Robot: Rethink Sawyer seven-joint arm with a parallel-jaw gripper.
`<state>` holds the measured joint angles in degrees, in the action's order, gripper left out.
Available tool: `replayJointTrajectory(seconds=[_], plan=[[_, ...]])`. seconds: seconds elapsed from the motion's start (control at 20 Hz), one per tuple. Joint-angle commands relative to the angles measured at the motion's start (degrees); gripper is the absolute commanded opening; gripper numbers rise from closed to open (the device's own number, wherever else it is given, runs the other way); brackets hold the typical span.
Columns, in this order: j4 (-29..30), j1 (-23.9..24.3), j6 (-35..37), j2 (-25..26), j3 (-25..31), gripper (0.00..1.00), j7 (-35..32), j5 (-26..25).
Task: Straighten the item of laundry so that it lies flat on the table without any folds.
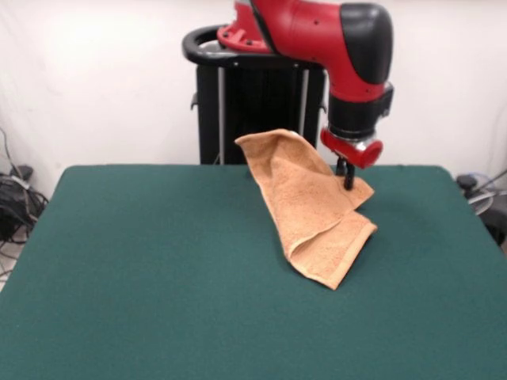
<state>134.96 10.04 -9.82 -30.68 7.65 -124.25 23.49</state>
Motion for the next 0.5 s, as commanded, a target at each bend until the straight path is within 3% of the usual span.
replayJointTrajectory(seconds=[0.05,0.5], plan=[[-7.19,0.42,7.51,-2.51,-1.3,0.0,-9.61,4.9],[-8.12,-1.49,14.17,-6.34,-6.06,0.0,-8.25,3.83]])
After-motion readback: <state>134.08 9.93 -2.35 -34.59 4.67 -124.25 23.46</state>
